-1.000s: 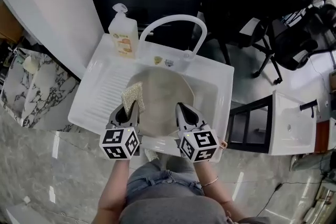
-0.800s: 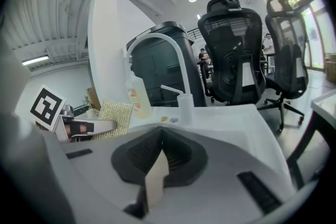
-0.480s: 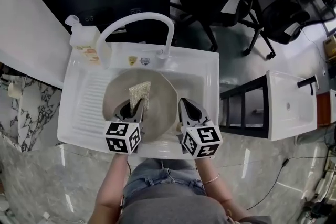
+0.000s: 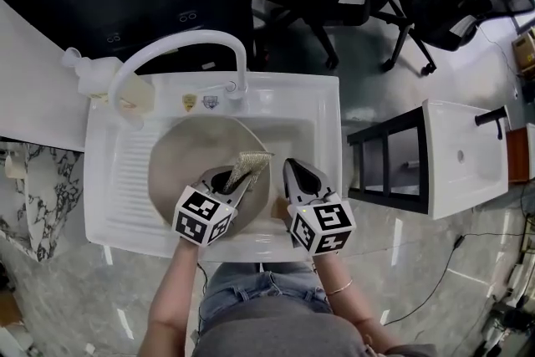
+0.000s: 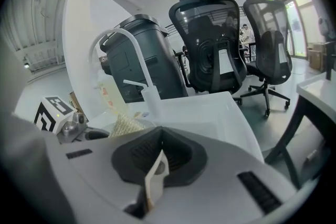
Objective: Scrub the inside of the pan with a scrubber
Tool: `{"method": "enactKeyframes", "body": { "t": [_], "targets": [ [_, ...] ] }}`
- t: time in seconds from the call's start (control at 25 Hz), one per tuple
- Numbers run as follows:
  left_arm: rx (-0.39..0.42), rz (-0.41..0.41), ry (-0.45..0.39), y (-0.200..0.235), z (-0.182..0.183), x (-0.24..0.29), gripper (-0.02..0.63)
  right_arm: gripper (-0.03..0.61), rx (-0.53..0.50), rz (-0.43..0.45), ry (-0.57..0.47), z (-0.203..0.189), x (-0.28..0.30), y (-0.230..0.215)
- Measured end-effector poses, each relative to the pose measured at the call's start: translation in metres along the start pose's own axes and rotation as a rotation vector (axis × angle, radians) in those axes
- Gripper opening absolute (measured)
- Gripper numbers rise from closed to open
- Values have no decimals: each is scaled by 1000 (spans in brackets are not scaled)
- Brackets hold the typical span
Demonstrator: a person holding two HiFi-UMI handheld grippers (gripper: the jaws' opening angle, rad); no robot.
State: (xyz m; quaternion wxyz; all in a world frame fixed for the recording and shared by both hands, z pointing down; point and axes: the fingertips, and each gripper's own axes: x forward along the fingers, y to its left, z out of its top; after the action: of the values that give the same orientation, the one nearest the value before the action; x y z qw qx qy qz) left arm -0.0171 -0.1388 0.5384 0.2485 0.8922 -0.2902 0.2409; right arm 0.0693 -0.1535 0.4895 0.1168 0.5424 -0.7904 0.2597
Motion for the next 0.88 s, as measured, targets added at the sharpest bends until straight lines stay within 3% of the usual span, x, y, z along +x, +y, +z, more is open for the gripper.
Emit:
{"method": "enactKeyframes", "body": {
  "t": [0.16,0.36,0.68,0.88],
  "targets": [
    [19,-14,72,6,-19,20,67,11,13,0,7,0,6,-5],
    [-65,61,29,35,-20,41,67,11,20,0,16,1,14,-8],
    [-121,286,-39,96,-10,49,67,11,28,-13,30,1,24,-13],
    [-113,423,-56,135,0,36,67,11,22,-11,37,2,27,-11]
  ]
}}
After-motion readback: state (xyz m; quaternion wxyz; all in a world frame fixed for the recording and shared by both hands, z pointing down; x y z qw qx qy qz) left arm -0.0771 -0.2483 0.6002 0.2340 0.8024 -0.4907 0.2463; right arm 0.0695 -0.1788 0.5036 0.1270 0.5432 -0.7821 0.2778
